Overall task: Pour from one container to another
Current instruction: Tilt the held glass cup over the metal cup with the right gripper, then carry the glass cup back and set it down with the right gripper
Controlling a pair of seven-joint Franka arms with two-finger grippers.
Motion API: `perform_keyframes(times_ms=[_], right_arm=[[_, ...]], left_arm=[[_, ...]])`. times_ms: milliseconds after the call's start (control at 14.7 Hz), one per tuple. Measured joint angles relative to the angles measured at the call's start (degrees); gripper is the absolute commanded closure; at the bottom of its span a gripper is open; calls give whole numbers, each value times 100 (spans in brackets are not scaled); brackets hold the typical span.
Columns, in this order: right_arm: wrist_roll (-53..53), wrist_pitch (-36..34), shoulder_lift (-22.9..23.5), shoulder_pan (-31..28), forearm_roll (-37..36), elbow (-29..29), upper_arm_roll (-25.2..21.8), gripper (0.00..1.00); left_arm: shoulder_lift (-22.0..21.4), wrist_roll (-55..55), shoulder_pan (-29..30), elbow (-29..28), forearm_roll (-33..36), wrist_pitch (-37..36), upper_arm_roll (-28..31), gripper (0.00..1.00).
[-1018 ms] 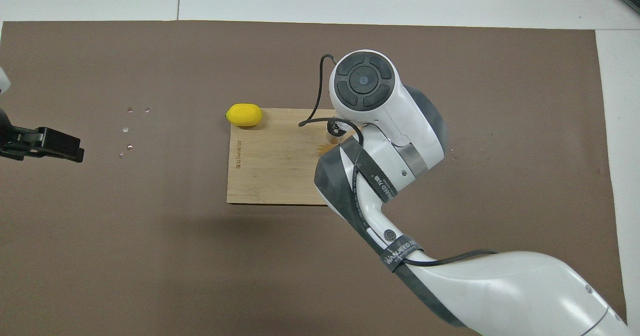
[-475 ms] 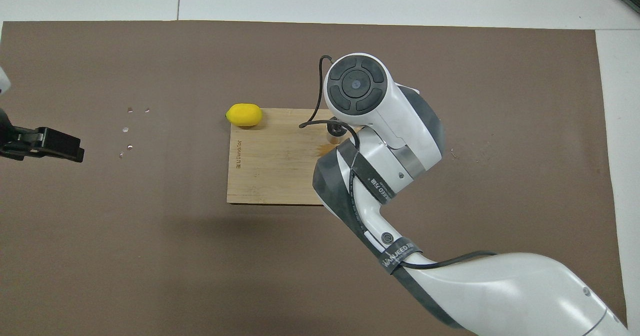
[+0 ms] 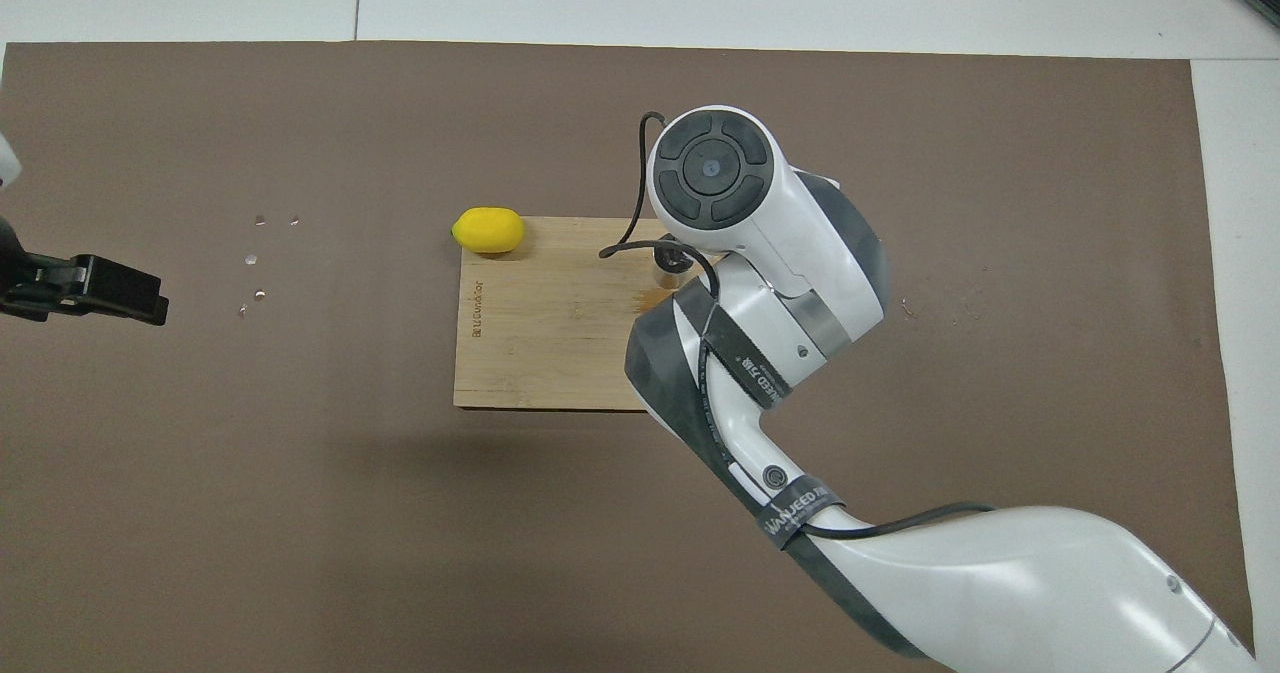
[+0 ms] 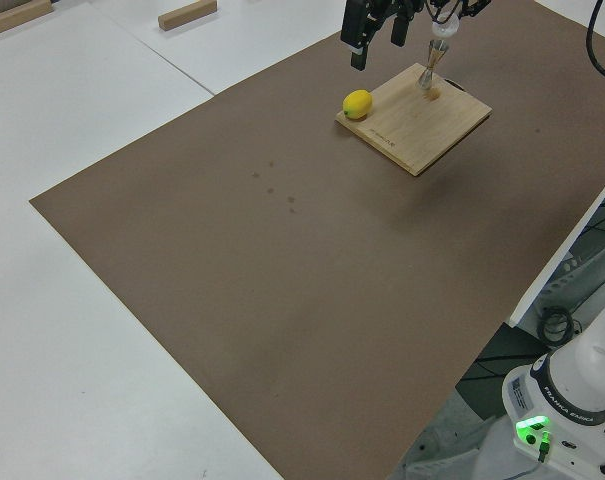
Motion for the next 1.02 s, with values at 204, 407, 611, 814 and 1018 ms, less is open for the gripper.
perform_keyframes(times_ms=[204, 407, 611, 814, 1018], right_arm=[[0, 0, -1, -29, 362, 8, -3, 100], [0, 0, -1, -121, 419, 16, -5, 100], [0, 0, -1, -243, 705, 17, -6, 100], [-43, 1, -1, -437, 1220, 23, -8, 100], [-265, 1, 0, -719, 1883, 21, -15, 100]], left_arm=[[0, 0, 0, 0, 0, 0, 0, 0], [0, 0, 0, 0, 0, 0, 0, 0], [0, 0, 0, 0, 0, 0, 0, 0], [0, 0, 0, 0, 0, 0, 0, 0], [0, 0, 0, 0, 0, 0, 0, 0]])
